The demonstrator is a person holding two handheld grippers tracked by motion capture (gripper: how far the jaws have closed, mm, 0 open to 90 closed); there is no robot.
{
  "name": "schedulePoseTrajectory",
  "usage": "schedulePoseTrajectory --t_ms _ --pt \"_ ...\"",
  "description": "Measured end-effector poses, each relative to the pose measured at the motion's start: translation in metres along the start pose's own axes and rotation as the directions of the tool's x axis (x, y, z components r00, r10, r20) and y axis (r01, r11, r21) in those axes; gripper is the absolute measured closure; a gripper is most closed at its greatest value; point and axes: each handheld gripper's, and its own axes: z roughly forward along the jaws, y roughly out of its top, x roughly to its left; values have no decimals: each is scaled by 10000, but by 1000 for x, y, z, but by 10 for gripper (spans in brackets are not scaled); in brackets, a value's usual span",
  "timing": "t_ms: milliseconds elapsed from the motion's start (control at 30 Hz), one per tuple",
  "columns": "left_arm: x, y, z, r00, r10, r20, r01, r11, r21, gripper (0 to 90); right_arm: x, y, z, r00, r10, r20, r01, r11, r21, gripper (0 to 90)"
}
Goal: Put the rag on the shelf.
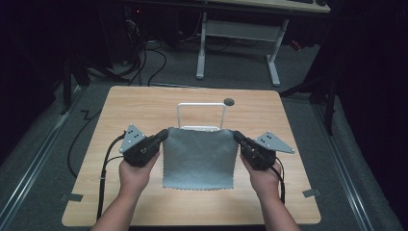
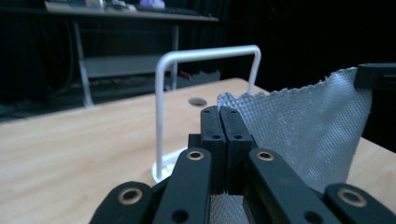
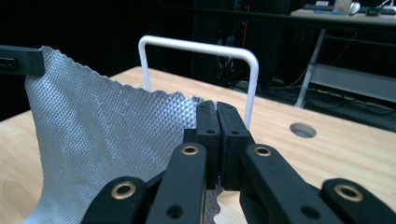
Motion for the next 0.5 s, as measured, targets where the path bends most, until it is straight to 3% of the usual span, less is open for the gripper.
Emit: schedulePoseTrajectory --t_ms 233,500 --pt "7 12 2 10000 -62 -72 60 9996 -291 898 -1 15 2 10000 -27 -53 25 9994 -335 893" --pt "13 23 9 9997 166 -152 -171 9993 -342 898 -6 33 8 10000 -40 -14 40 9986 -535 894"
